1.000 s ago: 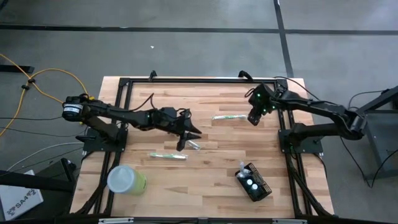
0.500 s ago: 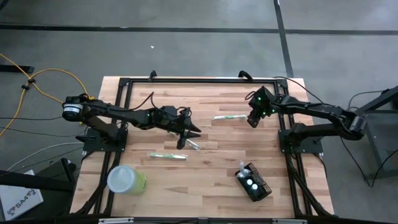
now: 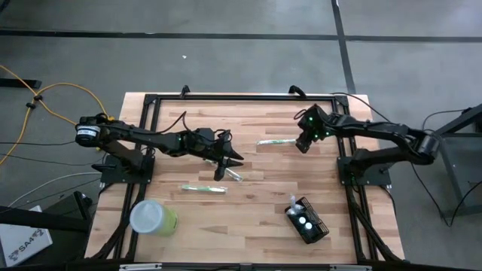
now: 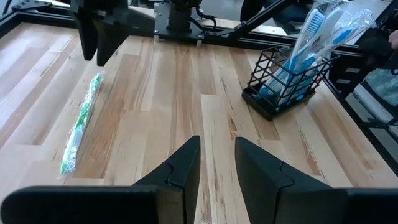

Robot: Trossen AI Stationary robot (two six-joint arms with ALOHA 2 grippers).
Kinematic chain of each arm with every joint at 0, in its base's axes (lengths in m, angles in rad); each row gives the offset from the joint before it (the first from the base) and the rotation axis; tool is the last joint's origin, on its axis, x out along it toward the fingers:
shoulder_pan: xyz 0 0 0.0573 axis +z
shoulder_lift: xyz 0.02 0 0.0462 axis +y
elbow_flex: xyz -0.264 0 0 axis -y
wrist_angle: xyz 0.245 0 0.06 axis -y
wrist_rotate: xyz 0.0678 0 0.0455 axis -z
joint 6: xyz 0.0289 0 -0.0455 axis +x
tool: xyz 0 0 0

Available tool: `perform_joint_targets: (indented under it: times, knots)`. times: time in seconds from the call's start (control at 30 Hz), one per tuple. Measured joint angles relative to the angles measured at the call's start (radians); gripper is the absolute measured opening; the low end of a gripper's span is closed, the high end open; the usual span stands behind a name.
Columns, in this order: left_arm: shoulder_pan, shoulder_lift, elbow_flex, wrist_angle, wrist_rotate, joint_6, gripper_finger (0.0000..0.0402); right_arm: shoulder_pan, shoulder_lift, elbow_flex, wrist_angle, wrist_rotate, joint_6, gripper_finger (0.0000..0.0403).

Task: Pick & Place toothbrushing station
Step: Put the top green toothbrush into the bottom section of the black wire organizer

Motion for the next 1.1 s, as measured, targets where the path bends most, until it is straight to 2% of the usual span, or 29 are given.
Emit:
perform_joint_targets:
  times: [0.17,0.43,1.1]
  knots:
    - [0.0,0.0,0.0,-0.001,0.0,0.0,0.0097,0.0,0.083,0.0,0.038,-0.003,-0.018,0.0146]
    - [0.0,0.0,0.0,-0.003,0.0,0.003,0.0097,0.0,0.132,0.0,0.063,-0.003,-0.095,0.0146]
    - [0.0,0.0,0.0,-0.004,0.0,0.019,0.0097,0.045,0.16,0.0,0.073,-0.004,-0.114,0.0146]
